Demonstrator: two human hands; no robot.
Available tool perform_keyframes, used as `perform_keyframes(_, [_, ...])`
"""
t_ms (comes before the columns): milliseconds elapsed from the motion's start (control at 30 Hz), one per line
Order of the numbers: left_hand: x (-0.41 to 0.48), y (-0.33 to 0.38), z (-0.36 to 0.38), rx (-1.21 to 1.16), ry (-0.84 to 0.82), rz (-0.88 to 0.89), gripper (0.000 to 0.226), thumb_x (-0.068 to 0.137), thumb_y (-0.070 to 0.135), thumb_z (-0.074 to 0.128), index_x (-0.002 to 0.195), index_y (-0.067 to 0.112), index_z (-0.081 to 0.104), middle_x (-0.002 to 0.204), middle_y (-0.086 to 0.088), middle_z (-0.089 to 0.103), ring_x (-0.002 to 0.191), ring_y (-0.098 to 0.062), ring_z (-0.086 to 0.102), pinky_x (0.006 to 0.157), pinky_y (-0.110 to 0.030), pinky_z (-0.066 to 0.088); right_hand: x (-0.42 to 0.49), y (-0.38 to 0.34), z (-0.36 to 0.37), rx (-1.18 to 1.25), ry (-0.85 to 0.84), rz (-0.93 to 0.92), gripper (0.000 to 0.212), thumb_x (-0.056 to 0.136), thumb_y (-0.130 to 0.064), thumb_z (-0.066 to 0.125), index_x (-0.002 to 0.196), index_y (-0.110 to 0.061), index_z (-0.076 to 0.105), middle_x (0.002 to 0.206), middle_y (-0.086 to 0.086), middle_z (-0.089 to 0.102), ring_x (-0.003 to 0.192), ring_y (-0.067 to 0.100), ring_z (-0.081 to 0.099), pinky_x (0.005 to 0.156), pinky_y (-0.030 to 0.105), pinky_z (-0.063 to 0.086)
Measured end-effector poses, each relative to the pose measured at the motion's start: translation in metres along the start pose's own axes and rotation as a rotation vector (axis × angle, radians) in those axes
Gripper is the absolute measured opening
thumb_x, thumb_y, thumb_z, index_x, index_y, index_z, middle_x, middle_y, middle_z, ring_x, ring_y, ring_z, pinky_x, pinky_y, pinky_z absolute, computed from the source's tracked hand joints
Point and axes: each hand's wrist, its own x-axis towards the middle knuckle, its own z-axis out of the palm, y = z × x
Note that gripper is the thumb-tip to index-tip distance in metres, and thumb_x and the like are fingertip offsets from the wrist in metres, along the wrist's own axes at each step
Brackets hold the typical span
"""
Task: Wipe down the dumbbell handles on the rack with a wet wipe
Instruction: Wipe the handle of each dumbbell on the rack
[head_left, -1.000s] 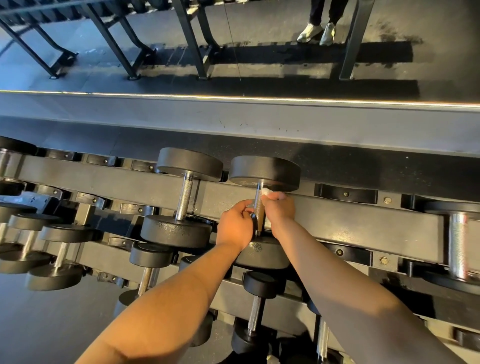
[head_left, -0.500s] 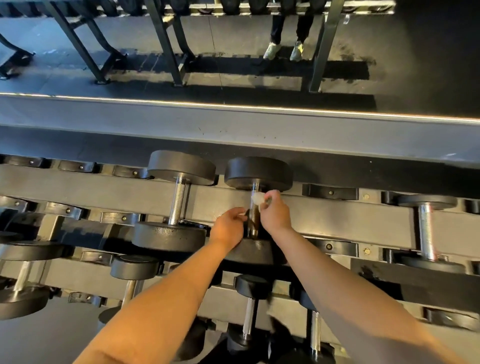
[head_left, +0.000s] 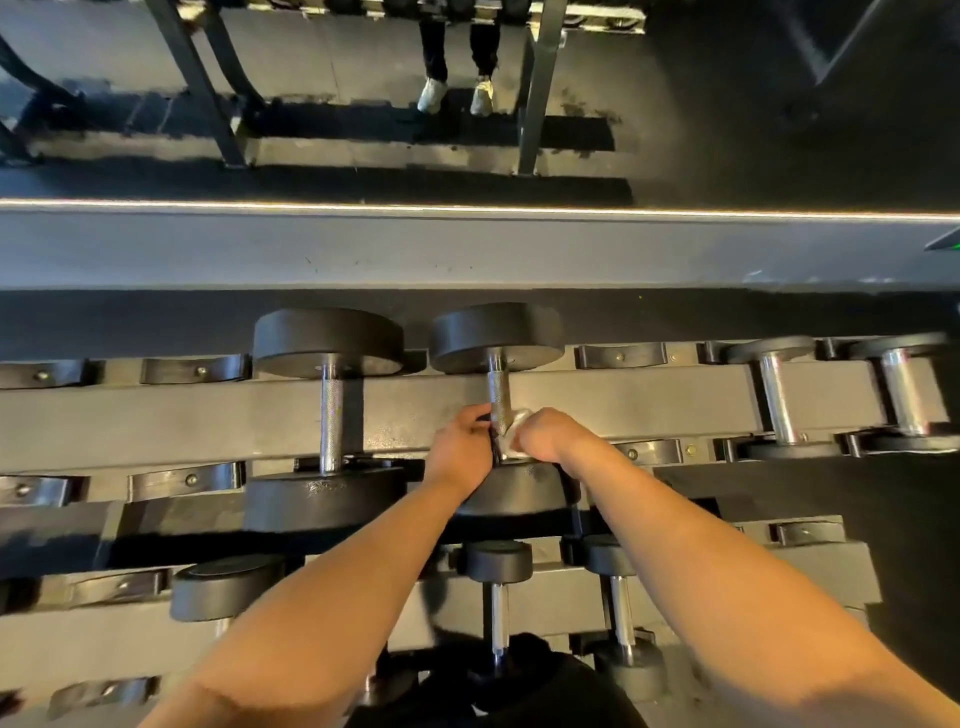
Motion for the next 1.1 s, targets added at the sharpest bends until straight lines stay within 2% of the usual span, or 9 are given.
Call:
perform_keyframes(133, [-0.001,0.004,-0.002,-0.003,0.017,-0.002,0.042,0.100,0.019,0.039,0.136,0.033,0.056,0.123,0.003,0.067,0.105,-0.018,0.064,0.089,-0.036,0.054,0.005,-0.004,0.007,0.074,0.110,0.057,0.033,0.094,-0.038,0.063,0.101,-0.006,0.068,0.106,0.008,0.069,0.100,0.026,0.065,0.080,0.029,0.050])
perform_keyframes(233, [0.000,0.002,-0.001,0.036,0.008,0.022,0.048,0.092,0.033,0.034,0.135,0.036,0.056,0.123,0.003,0.068,0.105,-0.018,0.064,0.089,-0.041,0.055,0.006,-0.009,0.015,0.061,0.154,0.079,0.033,0.093,-0.035,0.065,0.112,-0.008,0.064,0.111,0.010,0.070,0.098,0.026,0.065,0.077,0.028,0.046])
perform_keyframes(333, [-0.001,0.002,-0.002,0.014,0.010,0.022,0.058,0.083,0.040,0.030,0.136,0.036,0.054,0.126,0.002,0.067,0.112,-0.020,0.063,0.095,-0.045,0.053,0.005,-0.013,0.014,0.079,0.136,0.104,0.047,0.094,-0.029,0.064,0.132,-0.007,0.047,0.121,0.013,0.065,0.109,0.029,0.062,0.081,0.030,0.044])
perform_keyframes(467, [0.001,-0.002,-0.002,-0.020,0.008,0.027,0.047,0.092,0.038,0.034,0.135,0.039,0.053,0.130,0.003,0.066,0.110,-0.016,0.064,0.095,-0.044,0.055,0.003,-0.025,0.012,-0.123,-0.010,0.126,0.035,0.101,-0.023,0.053,0.129,-0.003,0.059,0.129,0.016,0.063,0.117,0.031,0.060,0.090,0.030,0.043])
perform_keyframes(600, [0.002,-0.002,-0.002,-0.035,0.040,0.052,0.040,0.104,0.022,0.039,0.139,0.031,0.054,0.136,0.001,0.061,0.114,-0.015,0.062,0.098,-0.036,0.053,0.004,-0.027,0.009,-0.171,-0.068,0.140,0.039,0.101,-0.030,0.052,0.132,-0.006,0.058,0.126,0.015,0.062,0.108,0.031,0.059,0.092,0.031,0.044])
perform_keyframes(700, [0.003,-0.004,-0.001,-0.040,0.043,0.066,0.040,0.104,0.021,0.039,0.139,0.030,0.054,0.136,0.001,0.061,0.113,-0.014,0.062,0.096,-0.033,0.053,0.008,-0.023,0.012,-0.162,-0.017,0.171,0.032,0.099,-0.023,0.053,0.127,-0.008,0.060,0.121,0.014,0.063,0.115,0.032,0.060,0.098,0.037,0.046])
perform_keyframes(800, [0.003,-0.004,-0.001,-0.050,0.032,0.071,0.039,0.104,0.024,0.038,0.138,0.032,0.055,0.133,0.001,0.064,0.110,-0.013,0.064,0.098,-0.036,0.054,0.004,-0.023,0.015,-0.111,0.070,0.221,0.014,0.096,-0.028,0.056,0.103,-0.016,0.061,0.098,0.006,0.061,0.107,0.029,0.062,0.099,0.042,0.049])
perform_keyframes(967, [0.001,-0.001,0.000,-0.052,0.018,0.053,0.046,0.097,0.035,0.035,0.138,0.034,0.055,0.123,0.004,0.068,0.103,-0.013,0.066,0.092,-0.041,0.056,0.011,-0.015,0.015,-0.039,0.191,0.285,0.003,0.094,-0.019,0.062,0.093,-0.015,0.061,0.105,0.007,0.068,0.104,0.027,0.064,0.092,0.039,0.054])
perform_keyframes(1100, [0.001,0.000,0.001,-0.031,0.040,0.055,0.045,0.098,0.031,0.033,0.137,0.033,0.055,0.124,0.005,0.068,0.101,-0.012,0.066,0.087,-0.039,0.057,0.010,-0.021,0.011,-0.098,-0.018,0.205,0.025,0.096,-0.021,0.060,0.116,-0.006,0.062,0.115,0.011,0.065,0.111,0.029,0.062,0.101,0.038,0.049])
